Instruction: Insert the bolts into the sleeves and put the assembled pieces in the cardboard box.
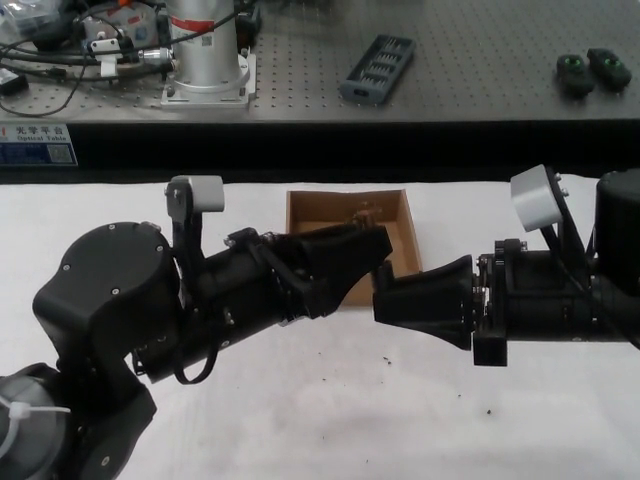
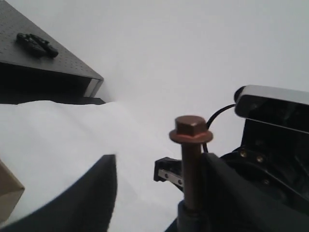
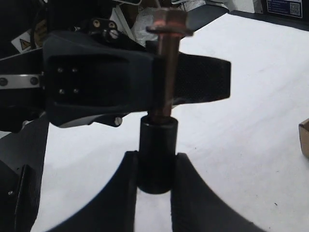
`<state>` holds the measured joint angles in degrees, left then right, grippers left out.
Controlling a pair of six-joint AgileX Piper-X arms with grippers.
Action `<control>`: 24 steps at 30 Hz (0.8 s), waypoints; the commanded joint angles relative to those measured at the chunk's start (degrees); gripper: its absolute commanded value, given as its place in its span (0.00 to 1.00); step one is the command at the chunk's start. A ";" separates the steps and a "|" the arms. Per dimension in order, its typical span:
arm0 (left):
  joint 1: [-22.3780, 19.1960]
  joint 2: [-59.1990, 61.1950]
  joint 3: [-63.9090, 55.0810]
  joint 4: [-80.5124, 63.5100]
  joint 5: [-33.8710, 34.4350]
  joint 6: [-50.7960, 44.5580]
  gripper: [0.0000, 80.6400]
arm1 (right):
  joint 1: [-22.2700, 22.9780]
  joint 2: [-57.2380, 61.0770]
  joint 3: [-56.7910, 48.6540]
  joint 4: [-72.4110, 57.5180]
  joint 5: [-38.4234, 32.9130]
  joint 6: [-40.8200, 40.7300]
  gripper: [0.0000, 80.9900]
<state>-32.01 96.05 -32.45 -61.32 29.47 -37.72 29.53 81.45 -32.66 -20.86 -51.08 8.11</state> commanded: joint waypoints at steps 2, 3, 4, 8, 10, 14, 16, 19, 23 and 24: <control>0.42 0.14 -0.15 0.73 -1.18 1.68 0.55 | -0.40 -0.11 -0.07 -1.43 -0.85 0.27 0.00; 0.79 0.14 -0.15 0.85 -1.18 2.83 0.55 | -0.40 -0.11 -0.07 -1.43 -0.85 0.27 0.00; 1.28 0.14 -0.15 0.83 -1.18 3.28 0.55 | -0.40 -0.11 -0.07 -1.43 -0.86 0.51 0.00; 4.27 0.14 -0.47 0.62 3.06 4.55 0.55 | -0.40 -0.11 -0.07 -1.37 -0.86 0.92 0.00; 6.22 0.14 -1.64 1.01 7.15 4.96 0.55 | -0.40 -0.11 -0.07 -1.34 -0.86 1.30 0.00; 9.48 0.14 -6.12 1.35 13.77 2.81 0.55 | -0.40 -0.11 -0.07 -1.34 -0.86 1.30 0.00; 10.31 0.14 -9.13 1.21 17.66 0.32 0.55 | -0.40 -0.11 -0.07 -1.34 0.61 1.29 0.00; 10.48 0.14 -11.87 1.22 22.58 -3.17 0.51 | -0.71 0.05 -0.47 -1.34 5.63 1.10 0.01; 10.48 0.14 -10.79 3.73 25.96 -2.63 0.46 | -2.77 3.57 -4.12 -1.10 3.84 1.25 0.05; 10.66 0.14 -9.99 5.35 25.37 -1.41 0.46 | -3.20 5.14 -5.41 -0.82 3.84 1.36 0.05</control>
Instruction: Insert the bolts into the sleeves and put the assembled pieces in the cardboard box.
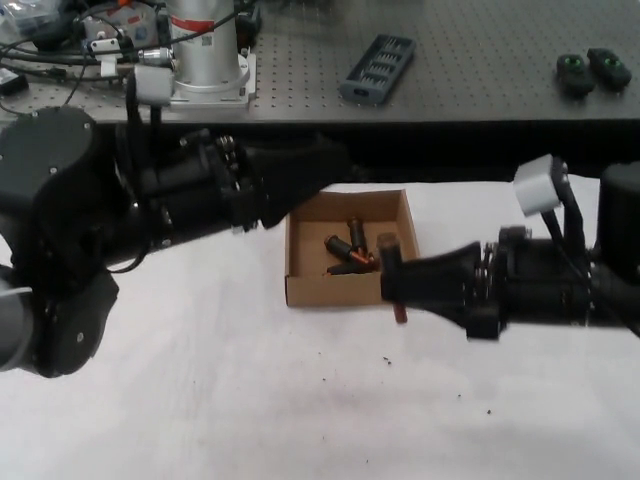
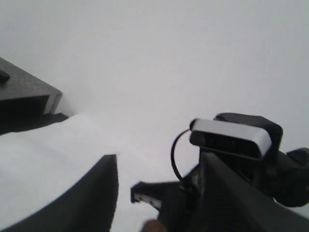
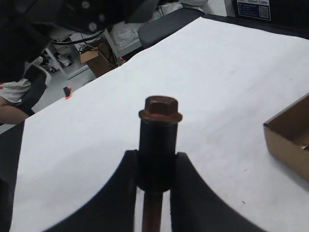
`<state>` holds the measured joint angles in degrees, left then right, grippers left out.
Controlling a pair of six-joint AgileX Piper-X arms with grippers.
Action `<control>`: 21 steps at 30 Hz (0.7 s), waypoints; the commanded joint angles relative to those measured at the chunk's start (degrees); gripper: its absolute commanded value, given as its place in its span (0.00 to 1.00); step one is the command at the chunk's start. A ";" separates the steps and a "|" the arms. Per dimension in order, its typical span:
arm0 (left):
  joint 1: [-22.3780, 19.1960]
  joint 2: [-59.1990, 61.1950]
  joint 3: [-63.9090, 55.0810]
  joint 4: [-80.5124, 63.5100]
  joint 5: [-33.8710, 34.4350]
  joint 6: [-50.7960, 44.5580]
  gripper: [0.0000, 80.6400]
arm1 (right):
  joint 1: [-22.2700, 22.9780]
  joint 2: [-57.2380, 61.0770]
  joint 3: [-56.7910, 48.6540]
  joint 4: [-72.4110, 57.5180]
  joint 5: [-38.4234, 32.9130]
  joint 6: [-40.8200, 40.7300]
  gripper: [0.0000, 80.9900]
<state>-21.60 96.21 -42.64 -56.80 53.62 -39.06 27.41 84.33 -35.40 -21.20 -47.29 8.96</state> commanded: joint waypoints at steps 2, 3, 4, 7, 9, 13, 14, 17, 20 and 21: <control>0.24 -0.02 2.02 4.24 -0.52 2.75 0.46 | -2.21 5.97 -6.51 1.47 0.05 0.71 0.05; 0.24 -0.02 3.10 5.98 -1.70 3.90 0.46 | -2.66 7.60 -8.72 2.40 0.05 1.07 0.05; 0.24 -0.02 4.27 7.75 -2.96 5.17 0.46 | -3.13 9.61 -11.03 3.84 0.05 1.34 0.05; 0.24 -0.02 7.56 11.42 -7.25 6.87 0.46 | -4.05 15.59 -17.40 7.69 0.05 1.33 0.05; 0.24 -0.02 9.70 12.16 -8.82 6.38 0.45 | -4.17 19.53 -21.43 9.55 0.05 1.33 0.05; 0.24 -0.88 12.87 12.16 -8.80 4.53 0.45 | -4.17 25.61 -30.13 14.85 1.16 1.33 0.05; 0.24 -1.50 13.55 12.16 -8.80 4.55 0.45 | -4.17 26.85 -32.16 16.69 1.97 1.33 0.05; 0.24 -4.03 15.15 12.16 -8.80 4.55 0.45 | -4.17 29.58 -37.13 21.86 4.91 1.33 0.05; 0.24 -7.31 16.08 12.16 -8.80 3.74 0.45 | -4.17 31.36 -41.20 25.91 9.90 1.33 0.05; 0.24 -8.49 16.08 12.60 -8.63 3.13 0.45 | -4.17 31.95 -42.74 27.66 11.18 1.33 0.05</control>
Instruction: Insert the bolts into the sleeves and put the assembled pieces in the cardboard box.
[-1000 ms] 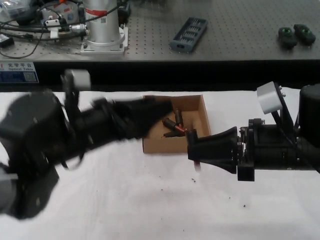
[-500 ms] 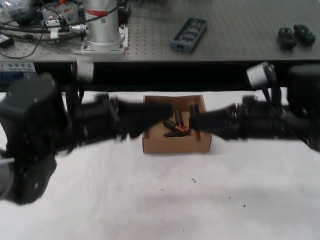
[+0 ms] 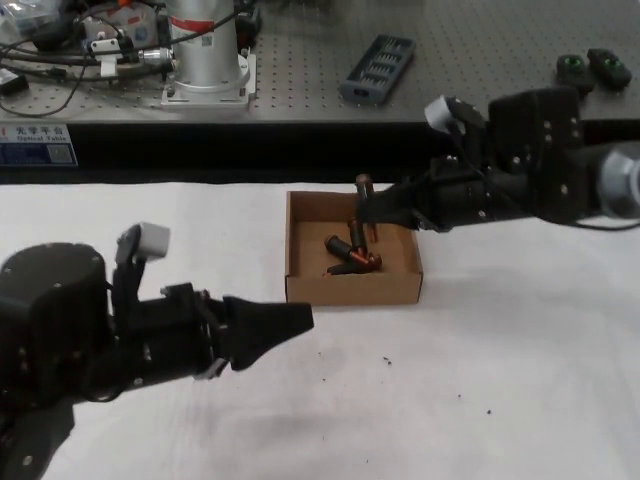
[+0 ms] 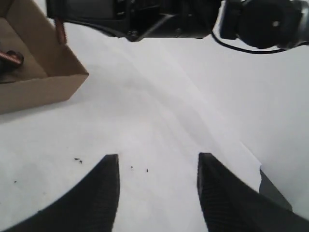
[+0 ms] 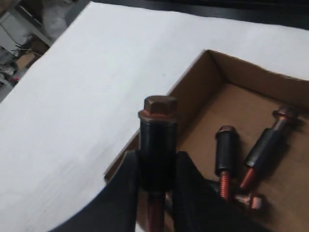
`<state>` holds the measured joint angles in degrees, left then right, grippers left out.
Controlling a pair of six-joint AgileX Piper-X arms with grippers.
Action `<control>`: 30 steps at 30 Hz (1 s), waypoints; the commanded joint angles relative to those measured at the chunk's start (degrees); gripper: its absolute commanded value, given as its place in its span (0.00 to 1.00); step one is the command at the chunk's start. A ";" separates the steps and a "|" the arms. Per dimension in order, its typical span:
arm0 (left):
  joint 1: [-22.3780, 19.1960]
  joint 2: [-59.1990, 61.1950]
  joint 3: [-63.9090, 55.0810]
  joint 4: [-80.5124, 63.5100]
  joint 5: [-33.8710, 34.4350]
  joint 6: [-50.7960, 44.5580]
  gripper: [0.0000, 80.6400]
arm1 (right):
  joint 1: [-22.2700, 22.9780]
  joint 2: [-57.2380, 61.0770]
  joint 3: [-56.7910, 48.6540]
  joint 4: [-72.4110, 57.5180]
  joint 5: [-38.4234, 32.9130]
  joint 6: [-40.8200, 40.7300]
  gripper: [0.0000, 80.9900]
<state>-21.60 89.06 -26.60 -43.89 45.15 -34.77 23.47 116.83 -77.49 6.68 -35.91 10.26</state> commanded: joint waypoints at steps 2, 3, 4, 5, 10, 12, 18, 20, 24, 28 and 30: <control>0.24 -3.74 0.04 0.22 0.05 -1.43 0.45 | -0.24 0.30 -3.21 3.65 2.96 0.03 0.05; 0.24 -4.62 0.04 0.38 0.04 -1.42 0.44 | -0.24 0.78 -4.44 5.60 4.41 0.03 0.05; 0.24 -5.89 0.04 0.50 0.04 -1.42 0.43 | -0.24 1.09 -5.56 7.02 5.21 0.03 0.05; 0.24 -6.70 0.04 0.52 0.04 -1.57 0.41 | -0.24 1.49 -6.45 8.57 5.70 0.03 0.05; 0.24 -10.44 0.04 0.51 0.04 -2.78 0.39 | -0.13 2.27 -7.76 12.13 8.00 0.03 0.05; 0.24 -11.23 0.04 0.51 0.04 -2.97 0.39 | -0.09 2.27 -7.76 12.33 8.32 0.03 0.04; 0.24 -11.71 0.04 0.51 0.54 -4.12 0.39 | 0.00 2.27 -7.89 14.98 8.33 0.52 0.25; 0.24 -11.71 0.04 0.51 0.54 -4.12 0.39 | 0.00 2.27 -7.89 16.12 8.13 0.52 0.41; 0.24 -11.71 0.04 0.51 0.54 -3.83 0.36 | 0.00 1.96 -7.93 17.70 3.60 0.52 0.46; 0.24 -11.71 0.04 0.51 0.54 -3.83 0.33 | 0.00 1.09 -7.93 18.25 0.11 0.52 0.41; 0.24 -11.71 0.04 0.51 0.54 -3.83 0.32 | 0.00 0.11 -7.93 19.16 -0.08 0.52 0.41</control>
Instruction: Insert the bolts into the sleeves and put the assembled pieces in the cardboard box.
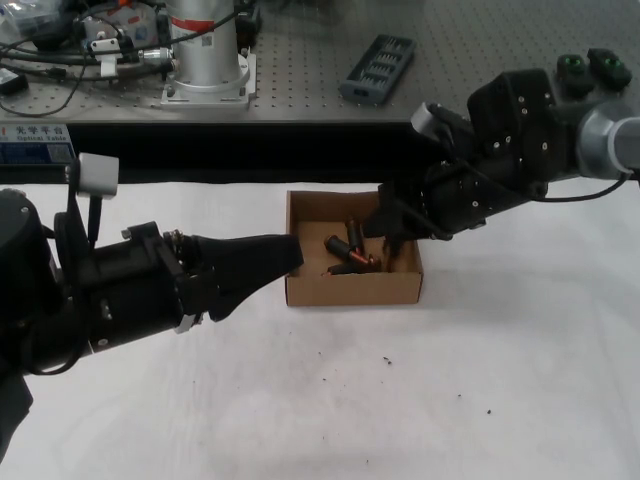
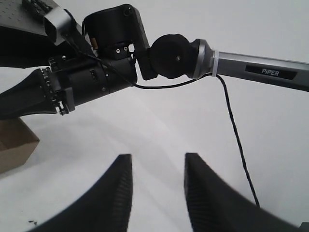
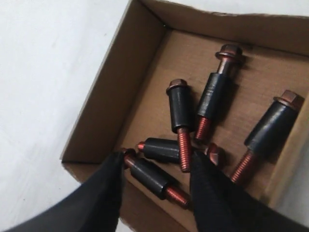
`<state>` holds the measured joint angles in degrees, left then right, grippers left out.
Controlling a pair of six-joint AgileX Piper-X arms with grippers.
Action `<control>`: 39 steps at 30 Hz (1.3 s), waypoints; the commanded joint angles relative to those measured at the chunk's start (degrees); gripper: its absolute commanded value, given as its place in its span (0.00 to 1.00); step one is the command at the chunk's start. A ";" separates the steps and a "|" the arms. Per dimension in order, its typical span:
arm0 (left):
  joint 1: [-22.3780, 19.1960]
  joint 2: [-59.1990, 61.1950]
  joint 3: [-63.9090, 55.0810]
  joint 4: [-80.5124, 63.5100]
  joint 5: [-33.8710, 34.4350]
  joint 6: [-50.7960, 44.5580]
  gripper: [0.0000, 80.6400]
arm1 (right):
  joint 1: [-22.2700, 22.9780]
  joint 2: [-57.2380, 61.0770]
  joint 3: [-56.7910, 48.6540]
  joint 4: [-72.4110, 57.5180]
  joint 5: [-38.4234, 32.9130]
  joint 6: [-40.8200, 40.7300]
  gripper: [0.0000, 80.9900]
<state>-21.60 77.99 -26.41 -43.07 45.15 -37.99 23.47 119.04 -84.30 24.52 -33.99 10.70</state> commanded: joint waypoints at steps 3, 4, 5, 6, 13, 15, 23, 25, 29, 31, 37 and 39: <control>0.24 -0.64 -0.14 -0.32 0.54 -0.61 0.32 | -0.73 -5.07 -1.12 5.11 -2.00 -1.25 0.41; 0.24 -0.64 -0.14 -0.32 0.54 -0.61 0.32 | -1.06 -6.33 -1.12 7.50 -2.00 -2.31 0.41; 0.24 -0.64 -0.14 -0.32 0.54 -0.61 0.32 | -1.41 -7.66 -0.92 10.11 -2.00 -3.75 0.40; 0.24 -0.64 -0.14 -0.32 0.54 -0.61 0.32 | -1.65 -8.82 -0.51 12.25 -1.55 -4.86 0.38; 0.24 -0.64 -0.14 6.06 -0.01 -0.14 0.32 | -1.78 -18.64 9.18 13.34 -1.12 -7.77 0.13; 0.24 -0.64 -0.14 10.29 -0.01 1.22 0.32 | -1.57 -20.57 12.69 12.60 -1.12 -7.77 0.07; 0.24 -0.80 -0.14 16.22 -2.13 6.05 0.08 | -1.46 -28.45 27.36 6.82 -1.12 -7.77 0.05; 0.24 -1.45 -0.14 16.77 -3.00 6.25 0.04 | -1.46 -31.41 32.04 2.37 -1.12 -7.77 0.05; 0.24 -4.34 -0.14 20.28 -4.32 7.91 0.04 | -1.31 -38.96 40.61 -8.89 -1.12 -4.96 0.05; 0.24 -6.17 -0.14 24.14 -5.95 10.62 0.04 | -1.31 -42.90 44.46 -14.36 -0.88 -3.27 0.05; 0.24 -14.12 4.26 30.55 -13.16 17.51 0.04 | -1.31 -52.56 55.68 -32.42 -0.86 -2.57 0.05; 0.24 -16.85 6.24 30.55 -16.79 17.61 0.04 | -1.31 -54.47 58.41 -37.74 -0.86 -2.69 0.05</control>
<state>-21.60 62.56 -20.63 -12.53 30.59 -21.61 22.07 65.74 -26.60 -9.16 -34.53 7.89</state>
